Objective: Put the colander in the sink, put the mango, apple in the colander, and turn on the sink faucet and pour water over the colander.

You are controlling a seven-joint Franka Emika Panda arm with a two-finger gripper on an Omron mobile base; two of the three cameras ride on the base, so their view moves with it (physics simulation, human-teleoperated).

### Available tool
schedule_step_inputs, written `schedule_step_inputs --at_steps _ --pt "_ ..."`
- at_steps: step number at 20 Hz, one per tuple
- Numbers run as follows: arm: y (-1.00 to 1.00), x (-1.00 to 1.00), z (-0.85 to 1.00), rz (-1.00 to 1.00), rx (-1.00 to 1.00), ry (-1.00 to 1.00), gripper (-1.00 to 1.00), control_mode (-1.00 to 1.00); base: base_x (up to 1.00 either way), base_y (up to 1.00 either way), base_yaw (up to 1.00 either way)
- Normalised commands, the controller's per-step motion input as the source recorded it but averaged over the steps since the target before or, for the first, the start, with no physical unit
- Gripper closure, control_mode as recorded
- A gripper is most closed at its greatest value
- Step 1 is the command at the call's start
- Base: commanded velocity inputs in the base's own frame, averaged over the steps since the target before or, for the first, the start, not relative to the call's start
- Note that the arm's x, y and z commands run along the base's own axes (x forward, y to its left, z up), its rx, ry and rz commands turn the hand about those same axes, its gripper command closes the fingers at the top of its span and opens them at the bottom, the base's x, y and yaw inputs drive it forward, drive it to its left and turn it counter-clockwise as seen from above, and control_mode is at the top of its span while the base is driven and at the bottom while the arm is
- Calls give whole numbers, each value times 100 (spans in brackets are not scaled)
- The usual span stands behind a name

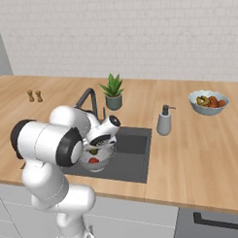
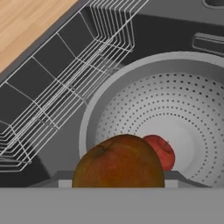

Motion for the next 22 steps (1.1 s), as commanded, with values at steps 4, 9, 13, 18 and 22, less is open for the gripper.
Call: schedule_step_inputs --at_steps 4,9,13,18,22 --pt "0 0 -23 0 0 0 100 -100 0 0 0" --pt "1 0 -10 0 0 0 100 -100 0 0 0" --pt "3 0 -8 0 0 0 100 -100 0 0 0" --pt "1 3 -14 0 0 0 100 -100 0 0 0" --pt "0 10 -13 0 0 0 100 -100 0 0 0"
